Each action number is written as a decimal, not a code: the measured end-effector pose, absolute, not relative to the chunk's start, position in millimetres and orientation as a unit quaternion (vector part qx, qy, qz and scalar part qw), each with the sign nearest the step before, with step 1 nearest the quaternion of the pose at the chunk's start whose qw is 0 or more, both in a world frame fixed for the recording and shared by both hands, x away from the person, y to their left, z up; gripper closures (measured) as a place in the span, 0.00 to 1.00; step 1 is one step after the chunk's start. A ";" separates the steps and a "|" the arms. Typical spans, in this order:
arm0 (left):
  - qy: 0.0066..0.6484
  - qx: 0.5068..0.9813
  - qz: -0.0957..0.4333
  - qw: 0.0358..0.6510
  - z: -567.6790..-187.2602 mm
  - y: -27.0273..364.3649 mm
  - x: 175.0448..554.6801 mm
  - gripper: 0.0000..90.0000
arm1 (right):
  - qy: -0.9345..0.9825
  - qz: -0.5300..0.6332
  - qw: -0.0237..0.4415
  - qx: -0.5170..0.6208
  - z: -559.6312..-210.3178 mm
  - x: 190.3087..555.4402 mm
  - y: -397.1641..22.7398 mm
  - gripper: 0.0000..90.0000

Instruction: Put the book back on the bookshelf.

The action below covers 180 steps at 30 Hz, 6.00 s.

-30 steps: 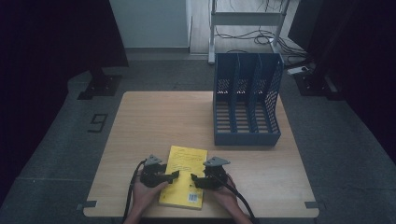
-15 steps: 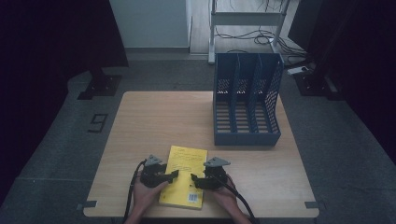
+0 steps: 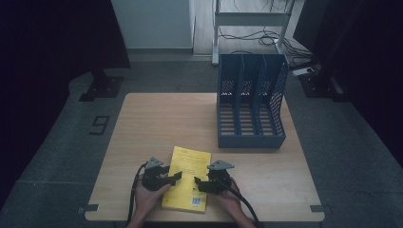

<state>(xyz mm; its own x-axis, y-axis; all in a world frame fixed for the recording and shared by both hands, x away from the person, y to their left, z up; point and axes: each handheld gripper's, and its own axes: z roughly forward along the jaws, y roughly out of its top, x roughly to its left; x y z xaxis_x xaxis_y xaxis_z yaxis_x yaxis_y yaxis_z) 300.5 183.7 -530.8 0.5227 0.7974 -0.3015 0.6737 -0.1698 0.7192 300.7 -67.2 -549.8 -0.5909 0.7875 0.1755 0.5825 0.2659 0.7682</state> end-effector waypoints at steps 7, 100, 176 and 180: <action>0.483 0.747 0.043 0.455 -525.9 188.1 300.2 0.41 | 0.786 0.422 0.122 0.436 -550.1 300.6 -67.4 0.27; 0.441 0.734 0.036 0.515 -514.8 171.6 308.1 0.95 | 0.778 0.453 0.120 0.418 -549.3 300.0 -74.3 0.24; 0.369 0.747 0.016 0.552 -473.5 176.8 288.1 0.95 | 0.744 0.519 0.010 0.421 -542.1 306.1 -88.3 0.13; 0.370 0.747 0.008 0.552 -473.6 181.2 289.5 0.95 | 0.743 0.523 0.018 0.418 -539.5 303.8 -88.8 0.15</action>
<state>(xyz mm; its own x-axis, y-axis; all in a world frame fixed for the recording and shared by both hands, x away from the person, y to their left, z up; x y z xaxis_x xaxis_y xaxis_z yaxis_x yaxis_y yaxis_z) 289.5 181.2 -473.6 0.7254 0.5622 -0.3971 0.5448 -0.1165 0.8304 303.8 -88.8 -539.5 -0.6504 0.6390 0.4107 0.6020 0.1040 0.7917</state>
